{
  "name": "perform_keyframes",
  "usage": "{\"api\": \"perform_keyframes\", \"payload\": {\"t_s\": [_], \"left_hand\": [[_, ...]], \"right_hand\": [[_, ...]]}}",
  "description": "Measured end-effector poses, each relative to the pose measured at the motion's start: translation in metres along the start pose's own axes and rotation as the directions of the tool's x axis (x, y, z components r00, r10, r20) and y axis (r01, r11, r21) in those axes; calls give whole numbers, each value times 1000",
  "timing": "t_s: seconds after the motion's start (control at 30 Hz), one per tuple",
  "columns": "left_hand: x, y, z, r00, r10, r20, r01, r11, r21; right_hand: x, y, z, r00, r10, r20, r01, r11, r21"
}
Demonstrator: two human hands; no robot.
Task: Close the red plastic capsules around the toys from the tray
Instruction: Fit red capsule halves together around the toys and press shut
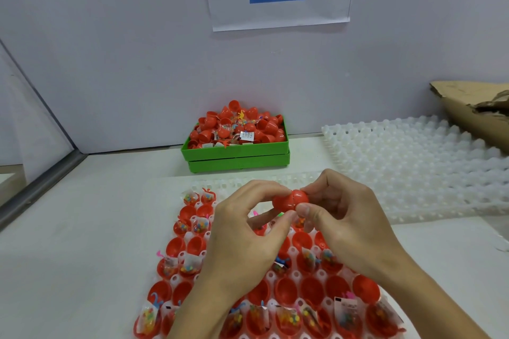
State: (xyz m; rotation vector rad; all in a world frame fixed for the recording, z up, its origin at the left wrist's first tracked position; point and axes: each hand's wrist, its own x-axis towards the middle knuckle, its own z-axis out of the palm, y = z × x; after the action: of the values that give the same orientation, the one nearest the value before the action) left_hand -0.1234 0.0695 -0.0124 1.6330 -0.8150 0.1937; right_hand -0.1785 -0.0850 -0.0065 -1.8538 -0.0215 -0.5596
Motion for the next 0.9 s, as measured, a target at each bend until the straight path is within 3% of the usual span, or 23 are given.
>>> {"api": "perform_keyframes", "payload": {"t_s": [0.33, 0.57, 0.9], "left_hand": [[1, 3, -1, 1000, -26, -12, 26, 1000, -5], [1, 1, 3, 999, -11, -31, 15, 992, 123], [1, 3, 1, 994, -96, -60, 101, 992, 70]], "right_hand": [[0, 0, 1, 999, 14, 44, -18, 994, 104], [-2, 2, 3, 998, 6, 68, -13, 995, 95], [-2, 2, 2, 998, 11, 69, -17, 997, 80]]}}
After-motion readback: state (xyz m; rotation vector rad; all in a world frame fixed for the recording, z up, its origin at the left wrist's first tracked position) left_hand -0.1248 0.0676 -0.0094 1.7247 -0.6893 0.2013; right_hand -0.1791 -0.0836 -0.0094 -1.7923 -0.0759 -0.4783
